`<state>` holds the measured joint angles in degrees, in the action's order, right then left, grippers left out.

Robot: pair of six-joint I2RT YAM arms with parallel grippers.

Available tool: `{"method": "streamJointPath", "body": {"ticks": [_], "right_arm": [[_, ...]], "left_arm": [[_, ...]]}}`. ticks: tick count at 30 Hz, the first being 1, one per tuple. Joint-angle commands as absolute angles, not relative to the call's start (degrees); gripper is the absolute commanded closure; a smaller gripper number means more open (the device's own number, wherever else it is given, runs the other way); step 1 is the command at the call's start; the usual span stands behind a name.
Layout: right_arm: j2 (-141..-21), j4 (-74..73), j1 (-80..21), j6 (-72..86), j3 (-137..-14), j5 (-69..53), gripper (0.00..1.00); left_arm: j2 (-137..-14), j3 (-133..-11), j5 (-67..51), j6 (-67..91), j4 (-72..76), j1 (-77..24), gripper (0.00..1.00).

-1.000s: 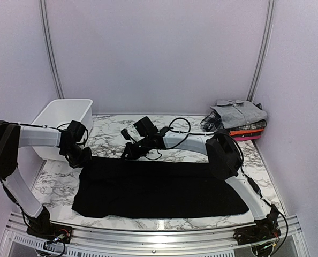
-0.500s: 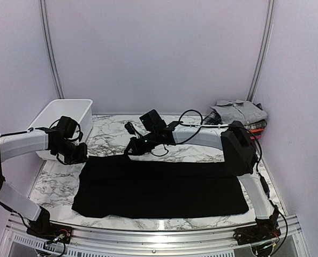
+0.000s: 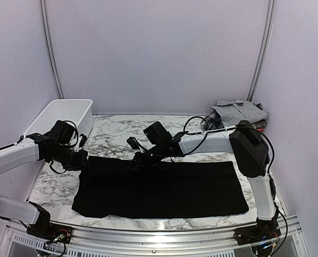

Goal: Fold and stack the mixed laundry pile
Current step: Adjust the rectangle-folded T-shirt at the center of the board.

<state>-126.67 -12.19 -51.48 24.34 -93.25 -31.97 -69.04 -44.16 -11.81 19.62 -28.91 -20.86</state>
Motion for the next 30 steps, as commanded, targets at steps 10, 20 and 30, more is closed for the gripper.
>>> {"method": "streamJointPath", "body": {"ticks": [10,20,30], "right_arm": [[-117.5,-11.6,-53.3,23.0,-83.3,-33.4,1.00],[-115.6,-12.0,-56.7,22.7,-78.8,-35.1,1.00],[-108.8,-14.4,-56.8,21.4,-74.8,-37.1,0.64]], "left_arm": [[-64.0,-46.6,-12.4,22.6,-44.2,-29.0,1.00],[-60.8,-41.8,-13.4,24.7,-47.6,-30.8,1.00],[-57.9,-44.6,-13.1,23.6,-47.4,-30.9,0.50]]}}
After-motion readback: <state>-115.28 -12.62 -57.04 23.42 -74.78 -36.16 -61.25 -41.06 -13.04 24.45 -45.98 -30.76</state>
